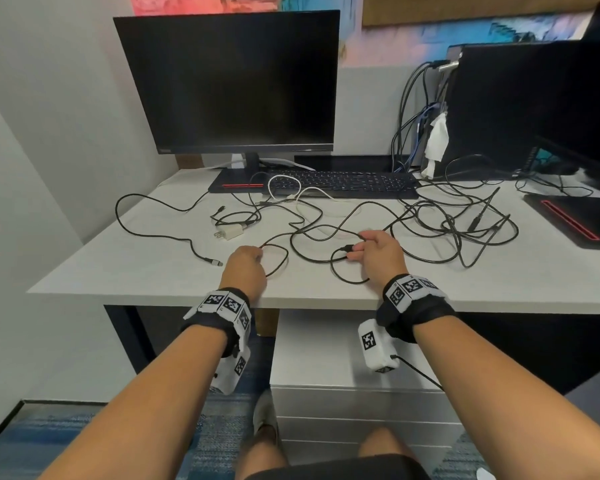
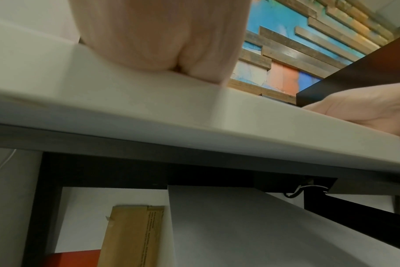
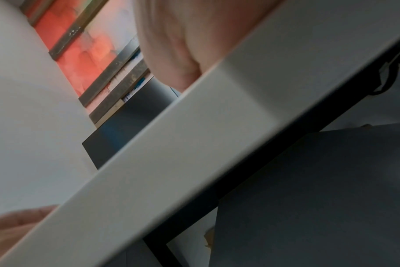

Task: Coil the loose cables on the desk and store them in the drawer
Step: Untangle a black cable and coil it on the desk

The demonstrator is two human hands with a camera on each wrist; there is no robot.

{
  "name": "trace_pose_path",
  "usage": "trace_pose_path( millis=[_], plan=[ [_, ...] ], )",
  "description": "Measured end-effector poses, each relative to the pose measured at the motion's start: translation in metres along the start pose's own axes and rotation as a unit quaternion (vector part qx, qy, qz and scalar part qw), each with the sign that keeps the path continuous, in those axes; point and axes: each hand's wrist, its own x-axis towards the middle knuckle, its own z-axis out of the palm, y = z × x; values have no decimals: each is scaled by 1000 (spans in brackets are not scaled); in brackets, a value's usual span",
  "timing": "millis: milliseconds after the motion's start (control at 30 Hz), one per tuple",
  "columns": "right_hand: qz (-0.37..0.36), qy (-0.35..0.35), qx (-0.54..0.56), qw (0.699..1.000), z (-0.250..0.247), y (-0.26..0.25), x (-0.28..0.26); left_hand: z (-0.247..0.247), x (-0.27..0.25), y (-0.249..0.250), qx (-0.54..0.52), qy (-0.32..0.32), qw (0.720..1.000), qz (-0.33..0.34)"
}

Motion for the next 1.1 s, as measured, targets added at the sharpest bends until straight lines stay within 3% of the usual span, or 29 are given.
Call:
trace_pose_path(
  millis=[167, 500, 633, 733, 833, 900, 967, 1100],
  plan=[
    [-41, -21, -73, 996, 3, 2, -3, 2, 3, 5, 53, -10, 998, 38],
    [-63, -89, -97, 989, 3, 2, -4, 7, 3, 11, 113, -75, 983, 122],
    [-70, -104, -107, 986, 3, -1, -7, 8, 5, 8, 87, -72, 985, 129],
    [-73, -127, -104, 984, 3, -1, -7, 8, 5, 14, 128, -66, 982, 126],
    [-73, -158, -111, 978, 5, -1, -9, 12, 3, 24, 159, -41, 970, 179],
    [-72, -166, -113, 977, 6, -1, -10, 16, 3, 27, 123, -47, 971, 200],
    [-76, -162, -122, 976, 6, -1, -11, 17, 6, 26, 63, -52, 980, 180],
    [-67, -149, -94, 982, 4, -2, -10, 12, 7, 19, -77, 40, 992, 95]
  ],
)
